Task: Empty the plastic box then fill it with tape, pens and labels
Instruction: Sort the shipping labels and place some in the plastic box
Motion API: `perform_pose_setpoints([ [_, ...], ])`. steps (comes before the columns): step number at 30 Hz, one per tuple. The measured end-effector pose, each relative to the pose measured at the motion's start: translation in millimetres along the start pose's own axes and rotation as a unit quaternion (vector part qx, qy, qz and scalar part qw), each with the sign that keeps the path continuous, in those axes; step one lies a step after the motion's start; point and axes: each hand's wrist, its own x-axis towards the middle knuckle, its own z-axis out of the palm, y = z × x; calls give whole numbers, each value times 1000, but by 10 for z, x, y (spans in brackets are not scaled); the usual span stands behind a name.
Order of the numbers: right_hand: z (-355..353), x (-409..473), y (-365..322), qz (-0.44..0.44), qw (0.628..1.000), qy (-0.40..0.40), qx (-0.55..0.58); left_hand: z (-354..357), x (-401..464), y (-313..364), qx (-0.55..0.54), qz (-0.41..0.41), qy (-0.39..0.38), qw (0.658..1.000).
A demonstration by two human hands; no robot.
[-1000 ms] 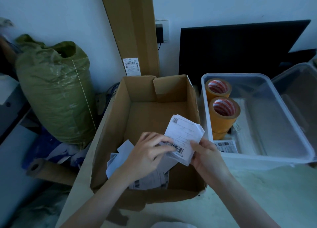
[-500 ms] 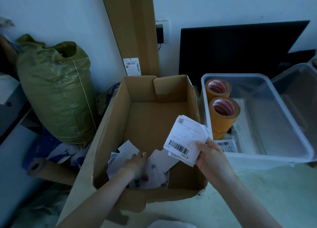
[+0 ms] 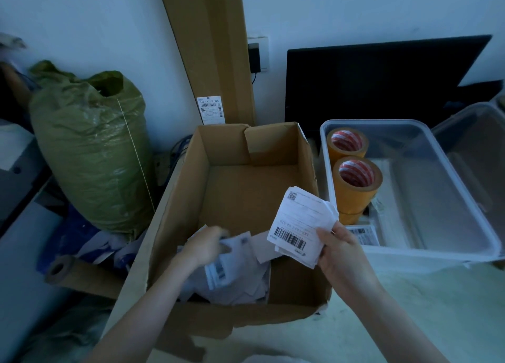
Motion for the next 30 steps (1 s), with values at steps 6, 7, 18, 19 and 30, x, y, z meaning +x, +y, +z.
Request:
perform_pose_setpoints([
  [6,95,-17,37,-49,996,-3,-71,-535,-359,270,-179,17,136,974],
  [7,121,-13,45,-52,996,-5,-75,-571,-404,318,-207,22,154,966],
  [18,145,78,-112,-82,980,-102,-150,-184,-424,1078,-401,52,148,902],
  [19,105,102,-160,-78,979,-100,-157,-170,-399,1125,-406,59,144,900],
  [30,-520,331,-1027,-74,906,-148,-390,-260,-27,1681,-337,207,98,913],
])
